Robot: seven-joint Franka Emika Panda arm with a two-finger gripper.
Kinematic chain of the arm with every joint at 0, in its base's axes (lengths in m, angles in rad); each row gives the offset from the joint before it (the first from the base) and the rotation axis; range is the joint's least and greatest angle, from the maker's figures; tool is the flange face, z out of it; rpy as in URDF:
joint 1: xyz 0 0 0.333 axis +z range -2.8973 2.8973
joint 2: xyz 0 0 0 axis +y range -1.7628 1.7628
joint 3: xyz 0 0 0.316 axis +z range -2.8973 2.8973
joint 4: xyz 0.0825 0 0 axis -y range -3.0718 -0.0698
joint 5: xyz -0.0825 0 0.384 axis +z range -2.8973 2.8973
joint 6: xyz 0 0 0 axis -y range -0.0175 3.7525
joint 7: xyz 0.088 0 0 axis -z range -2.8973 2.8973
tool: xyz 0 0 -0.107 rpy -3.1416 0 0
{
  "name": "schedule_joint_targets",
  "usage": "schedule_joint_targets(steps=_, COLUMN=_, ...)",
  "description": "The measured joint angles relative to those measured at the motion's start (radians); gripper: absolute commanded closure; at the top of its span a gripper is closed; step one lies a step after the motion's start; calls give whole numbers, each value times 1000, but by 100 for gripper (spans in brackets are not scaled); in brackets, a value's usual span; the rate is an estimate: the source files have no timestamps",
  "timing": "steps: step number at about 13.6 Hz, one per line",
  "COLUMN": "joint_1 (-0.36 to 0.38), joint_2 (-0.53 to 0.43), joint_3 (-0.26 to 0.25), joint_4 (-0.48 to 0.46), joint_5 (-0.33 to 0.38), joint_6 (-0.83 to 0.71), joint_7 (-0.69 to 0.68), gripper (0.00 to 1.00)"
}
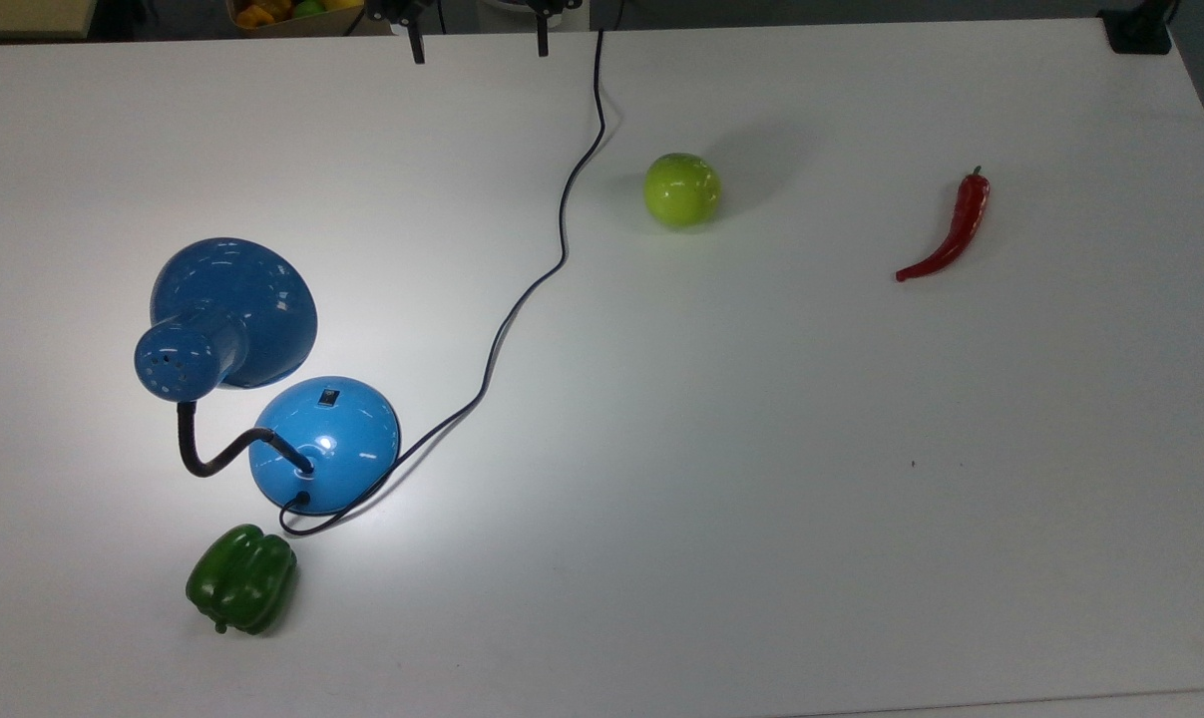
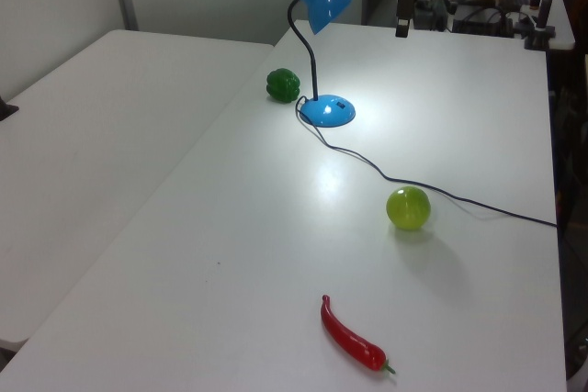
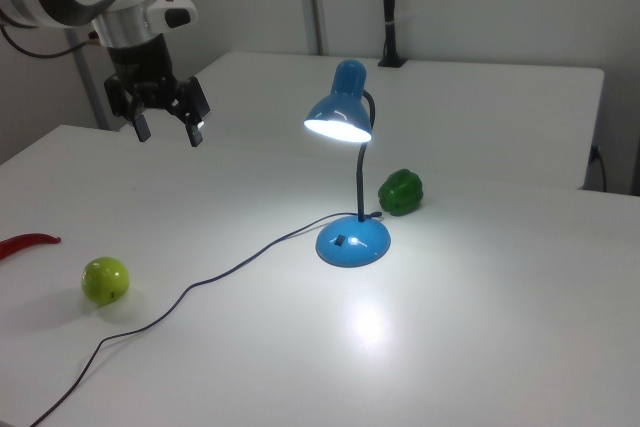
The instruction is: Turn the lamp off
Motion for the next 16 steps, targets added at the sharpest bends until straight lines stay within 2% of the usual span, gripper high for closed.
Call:
schedule_joint_targets(steps=2, joint_1=0, joint_2=0, joint_3=-1, joint_4=0, joint_5=0, joint_6=0, joint_7=0, gripper=0)
schedule_joint_targets(steps=3, joint_1=0, joint_2=0, joint_3=-1, joint_4=0, joint_5=0, joint_6=0, joint_7=-1, gripper=5)
schedule_joint_targets(steps=6, joint_1=0, joint_2=0, joint_3=-1, joint_4=0, joint_5=0, joint_6=0, joint_7=-2, gripper=36)
schedule_joint_targets(steps=7, joint_1=0, joint_2=0, joint_3=-1, joint_4=0, joint_5=0, joint_6=0, joint_7=-3, gripper=50)
schedule_joint_targets(steps=9, joint_1=0, joint_2=0, joint_3=-1, joint_4=0, joint_5=0, joint_6=0, joint_7=-5, gripper=58)
schedule_joint_targets(steps=12, joint_1=0, joint_2=0, joint_3=-1, joint_4=0, joint_5=0, joint_6=0, joint_7=-7, gripper=82)
schedule_joint_targets(steps=14, joint_1=0, joint_2=0, joint_3=-1, joint_4=0, joint_5=0, joint_6=0, joint_7=-23, gripper=87)
schedule_joint_targets(steps=16, joint_1=0, joint_2=0, joint_3=-2, joint_4=0, joint_5=6, joint_6=0, joint_7=-26, gripper=100)
